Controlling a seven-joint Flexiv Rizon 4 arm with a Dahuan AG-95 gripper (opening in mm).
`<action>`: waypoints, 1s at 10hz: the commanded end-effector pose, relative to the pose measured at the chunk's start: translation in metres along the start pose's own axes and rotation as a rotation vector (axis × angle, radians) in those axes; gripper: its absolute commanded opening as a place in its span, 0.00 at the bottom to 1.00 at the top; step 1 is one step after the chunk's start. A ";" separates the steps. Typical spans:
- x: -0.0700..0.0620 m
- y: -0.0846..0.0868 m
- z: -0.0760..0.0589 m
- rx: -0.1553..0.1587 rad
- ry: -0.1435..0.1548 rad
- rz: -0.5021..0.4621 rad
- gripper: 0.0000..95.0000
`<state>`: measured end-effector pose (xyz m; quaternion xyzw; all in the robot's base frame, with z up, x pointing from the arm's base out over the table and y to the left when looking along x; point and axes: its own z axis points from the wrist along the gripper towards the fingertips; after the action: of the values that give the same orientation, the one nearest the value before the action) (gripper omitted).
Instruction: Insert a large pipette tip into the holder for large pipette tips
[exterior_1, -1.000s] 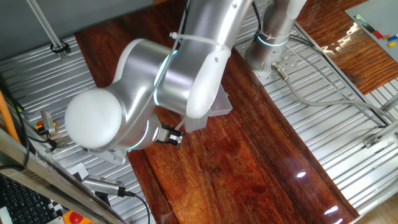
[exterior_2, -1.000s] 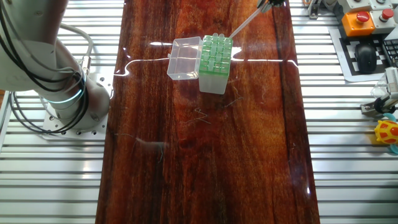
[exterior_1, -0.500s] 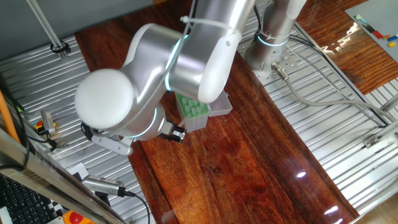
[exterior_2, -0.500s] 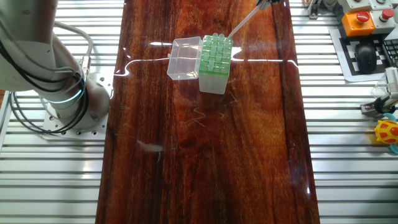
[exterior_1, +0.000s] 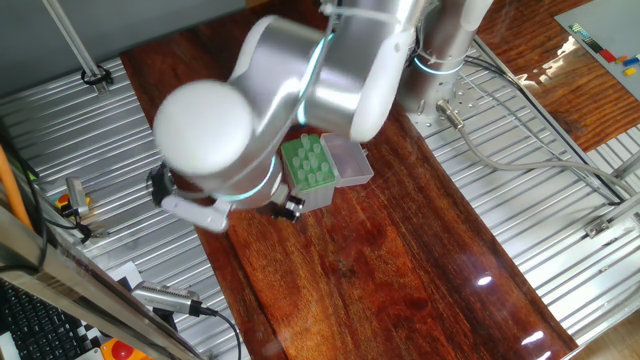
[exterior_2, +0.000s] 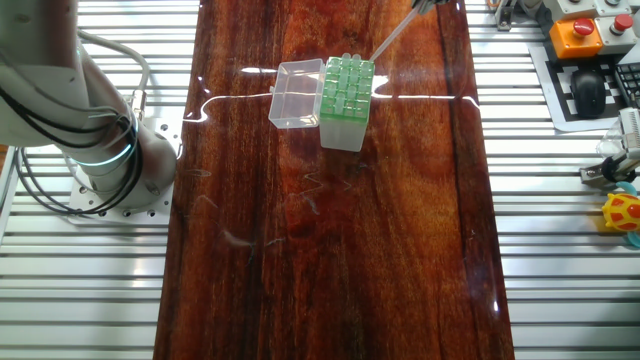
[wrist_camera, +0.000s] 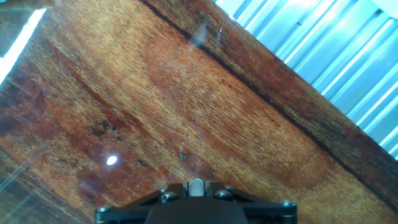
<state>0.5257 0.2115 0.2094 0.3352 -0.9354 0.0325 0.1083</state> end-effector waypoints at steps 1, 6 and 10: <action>0.002 -0.001 -0.004 -0.013 -0.036 0.014 0.00; 0.006 0.001 -0.009 -0.014 -0.121 0.044 0.00; 0.015 -0.001 -0.014 -0.016 -0.165 0.057 0.00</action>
<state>0.5173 0.2025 0.2267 0.3092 -0.9505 0.0000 0.0313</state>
